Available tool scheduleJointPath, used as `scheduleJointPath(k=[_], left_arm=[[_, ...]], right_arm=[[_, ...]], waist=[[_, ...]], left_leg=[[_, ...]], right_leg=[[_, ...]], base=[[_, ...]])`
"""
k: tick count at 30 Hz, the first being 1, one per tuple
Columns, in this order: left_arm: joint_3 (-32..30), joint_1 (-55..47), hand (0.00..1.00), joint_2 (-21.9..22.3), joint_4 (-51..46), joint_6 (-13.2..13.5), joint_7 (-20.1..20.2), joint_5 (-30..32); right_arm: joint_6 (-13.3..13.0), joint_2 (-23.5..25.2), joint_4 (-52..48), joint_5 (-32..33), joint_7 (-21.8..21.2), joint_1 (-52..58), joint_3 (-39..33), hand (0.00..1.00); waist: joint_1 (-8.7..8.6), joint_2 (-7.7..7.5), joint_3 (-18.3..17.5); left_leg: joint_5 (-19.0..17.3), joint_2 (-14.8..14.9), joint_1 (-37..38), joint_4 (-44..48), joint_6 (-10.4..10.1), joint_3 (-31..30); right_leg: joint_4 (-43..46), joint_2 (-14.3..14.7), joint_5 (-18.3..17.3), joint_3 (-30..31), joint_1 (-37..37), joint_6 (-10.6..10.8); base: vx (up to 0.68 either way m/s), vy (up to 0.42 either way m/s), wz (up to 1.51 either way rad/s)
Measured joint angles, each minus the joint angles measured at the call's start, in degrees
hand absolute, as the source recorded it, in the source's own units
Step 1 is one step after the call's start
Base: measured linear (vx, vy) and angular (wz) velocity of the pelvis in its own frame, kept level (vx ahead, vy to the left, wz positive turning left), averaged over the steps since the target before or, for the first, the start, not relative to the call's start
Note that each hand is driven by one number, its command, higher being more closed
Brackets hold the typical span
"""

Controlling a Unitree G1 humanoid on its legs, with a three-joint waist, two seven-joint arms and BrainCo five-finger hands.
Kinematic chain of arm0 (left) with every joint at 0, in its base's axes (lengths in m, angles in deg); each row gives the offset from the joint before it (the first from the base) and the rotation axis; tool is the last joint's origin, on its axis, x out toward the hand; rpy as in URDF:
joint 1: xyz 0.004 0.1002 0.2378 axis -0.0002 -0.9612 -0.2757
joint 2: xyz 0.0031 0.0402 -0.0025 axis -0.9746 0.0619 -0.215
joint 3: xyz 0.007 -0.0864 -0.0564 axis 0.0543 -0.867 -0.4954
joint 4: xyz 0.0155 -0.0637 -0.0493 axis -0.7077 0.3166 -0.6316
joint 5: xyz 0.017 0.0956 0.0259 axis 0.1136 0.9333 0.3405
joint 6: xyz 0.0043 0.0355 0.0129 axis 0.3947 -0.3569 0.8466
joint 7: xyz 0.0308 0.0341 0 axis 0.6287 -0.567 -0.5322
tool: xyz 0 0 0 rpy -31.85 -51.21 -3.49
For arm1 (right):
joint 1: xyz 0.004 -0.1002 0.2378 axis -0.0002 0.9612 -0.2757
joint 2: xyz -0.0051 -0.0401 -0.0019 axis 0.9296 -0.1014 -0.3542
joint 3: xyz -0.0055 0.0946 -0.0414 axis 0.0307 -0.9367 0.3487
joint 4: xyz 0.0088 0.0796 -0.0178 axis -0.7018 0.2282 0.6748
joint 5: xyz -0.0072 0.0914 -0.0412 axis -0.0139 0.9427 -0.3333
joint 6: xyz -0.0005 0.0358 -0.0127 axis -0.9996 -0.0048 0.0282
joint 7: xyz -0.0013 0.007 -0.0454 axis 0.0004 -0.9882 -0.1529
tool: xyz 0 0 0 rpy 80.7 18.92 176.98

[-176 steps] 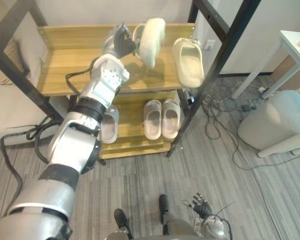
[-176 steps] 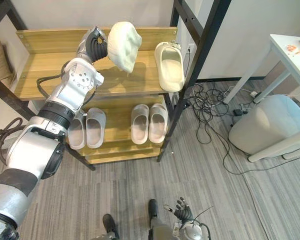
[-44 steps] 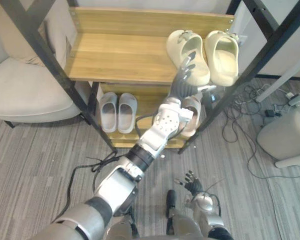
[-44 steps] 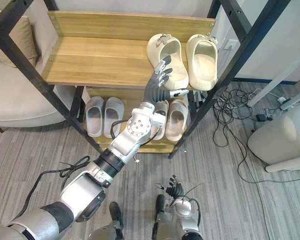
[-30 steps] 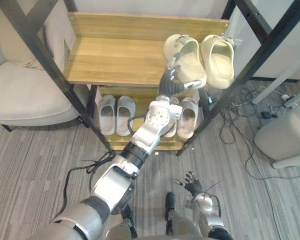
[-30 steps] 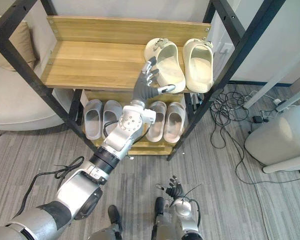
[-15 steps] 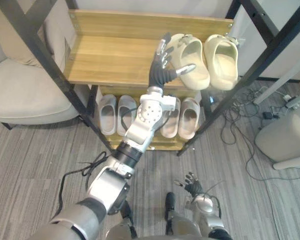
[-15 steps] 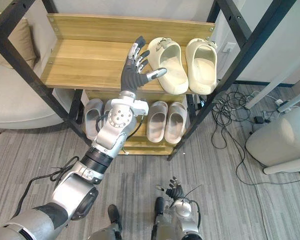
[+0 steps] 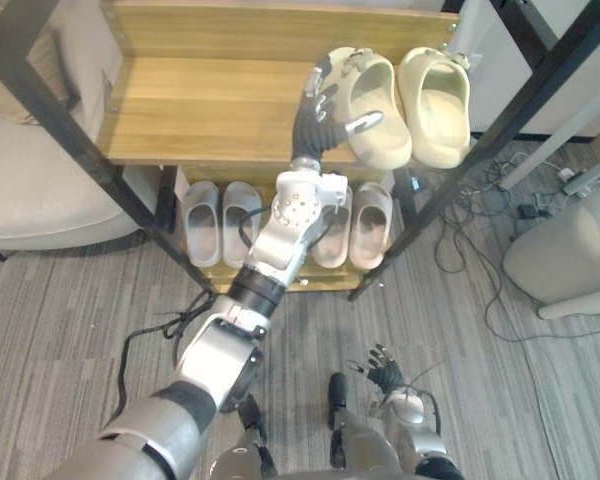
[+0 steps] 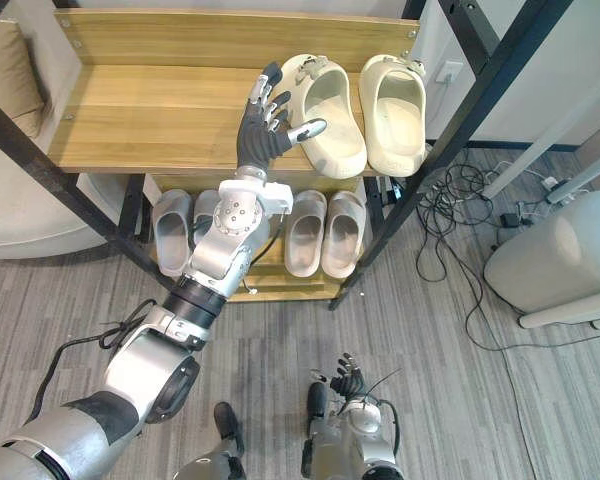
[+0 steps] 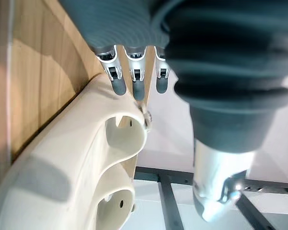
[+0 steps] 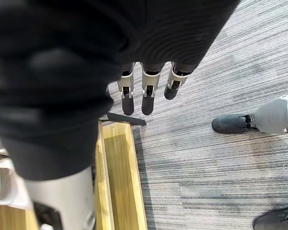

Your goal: Organize the slippers on the shoe rack

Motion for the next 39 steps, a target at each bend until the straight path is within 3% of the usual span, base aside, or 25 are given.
scheduleJointPath(k=[18, 30, 37, 39], left_arm=[[-2.36, 5.52, 0.00, 1.65, 3.89, -0.26, -0.34, 0.07], [-2.48, 8.41, 0.00, 3.23, 6.23, -0.39, -0.12, 0.02], [-4.49, 8.30, 0.00, -1.41, 5.58, -0.46, -0.09, 0.07], [-4.32, 6.71, 0.00, -3.46, 1.45, -0.45, -0.10, 0.03]], right_arm=[[-0.02, 1.67, -0.01, 0.04, 0.29, -2.29, -1.53, 0.00], [-0.07, 1.63, -0.29, 0.05, 0.41, -2.09, -2.29, 0.00], [-0.06, 1.63, -0.11, 0.05, 0.37, -0.85, -2.30, 0.00], [-0.06, 1.64, -0.10, 0.05, 0.32, -0.67, -2.25, 0.00]], waist=[[-0.84, -0.03, 0.02], [-2.51, -0.05, 0.04], [-2.49, 0.00, 0.07], [-2.25, 0.07, 0.10]], left_leg=[[-0.34, -0.24, -0.81, 0.00, 0.01, 1.52], [-1.12, -0.36, -0.17, -0.01, -0.17, 2.48], [-0.95, -0.28, 0.05, 0.01, 0.07, 1.95], [-0.95, -0.13, 0.36, 0.03, 0.08, 1.23]], right_leg=[[0.28, 0.02, 0.19, 1.58, -1.85, 0.10], [0.12, 0.13, 0.38, 2.91, -1.82, 0.25], [0.14, 0.13, 0.40, 2.51, -1.32, 0.26], [0.14, 0.13, 0.39, 1.71, -0.65, 0.26]], base=[[0.01, 0.051, -0.04], [0.02, 0.050, -0.06], [0.03, 0.042, 0.03], [0.05, 0.042, 0.14]])
